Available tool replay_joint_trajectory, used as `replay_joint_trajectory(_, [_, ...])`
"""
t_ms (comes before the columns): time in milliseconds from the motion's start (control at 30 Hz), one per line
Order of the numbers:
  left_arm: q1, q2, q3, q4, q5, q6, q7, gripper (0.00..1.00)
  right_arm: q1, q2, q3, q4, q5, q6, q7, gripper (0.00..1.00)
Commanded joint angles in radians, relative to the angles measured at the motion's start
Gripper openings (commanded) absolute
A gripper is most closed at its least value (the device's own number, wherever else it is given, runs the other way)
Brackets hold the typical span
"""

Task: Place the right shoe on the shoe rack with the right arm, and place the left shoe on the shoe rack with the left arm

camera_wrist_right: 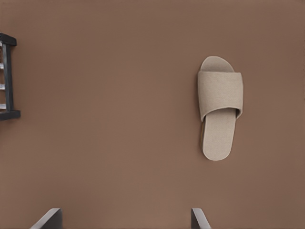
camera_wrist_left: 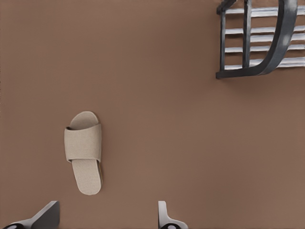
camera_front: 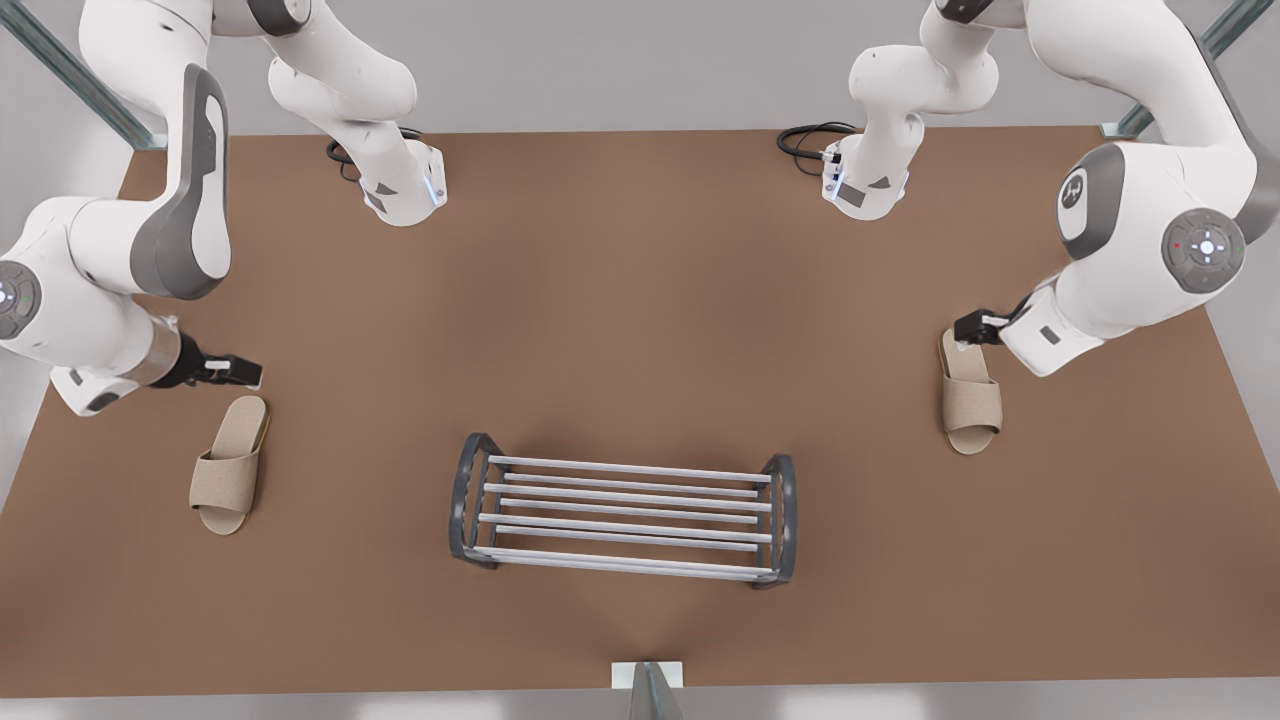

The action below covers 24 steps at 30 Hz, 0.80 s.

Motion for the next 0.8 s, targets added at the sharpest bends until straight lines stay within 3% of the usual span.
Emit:
replay_joint_trajectory(0, [0.000, -0.001, 0.000, -0.008, 0.004, 0.079, -0.050, 1.00, 0.000, 0.000, 0.000, 0.001, 0.000, 0.077, -0.012, 1.00])
replay_joint_trajectory(67, [0.002, -0.004, 0.003, -0.055, 0.004, 0.031, -0.054, 1.00, 0.000, 0.000, -0.002, 0.001, 0.000, 0.075, -0.012, 1.00])
replay_joint_trajectory(100, [0.005, -0.035, 0.040, -0.210, -0.033, 0.012, -0.037, 1.00, 0.002, 0.000, -0.002, 0.001, 0.000, 0.077, -0.010, 1.00])
replay_joint_trajectory(133, [0.005, -0.156, 0.153, -0.606, -0.270, 0.455, -0.024, 1.00, 0.000, 0.000, -0.002, 0.001, 0.000, 0.075, -0.010, 1.00])
replay_joint_trajectory(167, [0.009, -0.159, 0.166, -0.853, -0.435, 0.839, 0.100, 1.00, 0.002, 0.000, -0.002, 0.001, 0.000, 0.077, -0.001, 1.00])
replay_joint_trajectory(200, [0.011, -0.148, 0.166, -0.963, -0.717, 0.987, 0.344, 1.00, 0.002, 0.000, -0.002, 0.001, 0.000, 0.080, 0.003, 1.00])
replay_joint_trajectory(300, [0.034, -0.059, 0.169, -1.080, -1.748, 1.140, 1.369, 1.00, -0.029, 0.026, -0.006, 0.007, 0.079, 0.147, 0.068, 1.00])
replay_joint_trajectory(333, [0.040, -0.042, 0.169, -1.109, -2.001, 1.180, 1.748, 1.00, -0.052, 0.018, -0.006, 0.016, 0.145, 0.151, 0.328, 0.92])
replay_joint_trajectory(367, [0.067, -0.032, 0.169, -1.132, -2.231, 1.178, 2.123, 1.00, -0.090, 0.018, -0.008, 0.018, 0.152, 0.184, 0.451, 0.99])
replay_joint_trajectory(400, [0.094, -0.026, 0.169, -1.131, -2.482, 1.162, 2.510, 1.00, -0.112, 0.020, -0.010, -0.008, 0.220, 0.216, 0.500, 1.00])
replay_joint_trajectory(433, [0.120, 0.005, 0.170, -1.129, -2.607, 1.067, 2.722, 1.00, -0.141, 0.017, -0.010, -0.044, 0.229, 0.289, 0.594, 0.98])
replay_joint_trajectory(500, [0.149, -0.015, 0.196, -1.141, -2.603, 1.043, 2.817, 1.00, -0.181, -0.023, -0.008, -0.255, 0.247, 0.595, 0.658, 0.97])
replay_joint_trajectory(567, [0.150, -0.013, 0.216, -1.148, -2.601, 1.048, 2.816, 1.00, -0.179, -0.026, -0.009, -0.393, 0.551, 0.859, 0.584, 0.96])
replay_joint_trajectory(600, [0.150, -0.015, 0.216, -1.154, -2.603, 1.048, 2.813, 1.00, -0.189, -0.019, -0.010, -0.455, 0.896, 0.933, 0.240, 0.96])
replay_joint_trajectory(633, [0.150, -0.015, 0.216, -1.154, -2.604, 1.045, 2.810, 1.00, -0.192, 0.013, -0.013, -0.464, 1.223, 0.939, -0.079, 0.95])
replay_joint_trajectory(733, [0.150, -0.026, 0.216, -1.169, -2.615, 1.045, 2.797, 1.00, -0.258, 0.135, -0.014, -0.394, 1.287, 0.892, -0.645, 0.95])
replay_joint_trajectory(767, [0.150, -0.026, 0.216, -1.169, -2.619, 1.043, 2.790, 1.00, -0.276, 0.202, -0.091, -0.337, 1.353, 0.740, -0.737, 0.94])
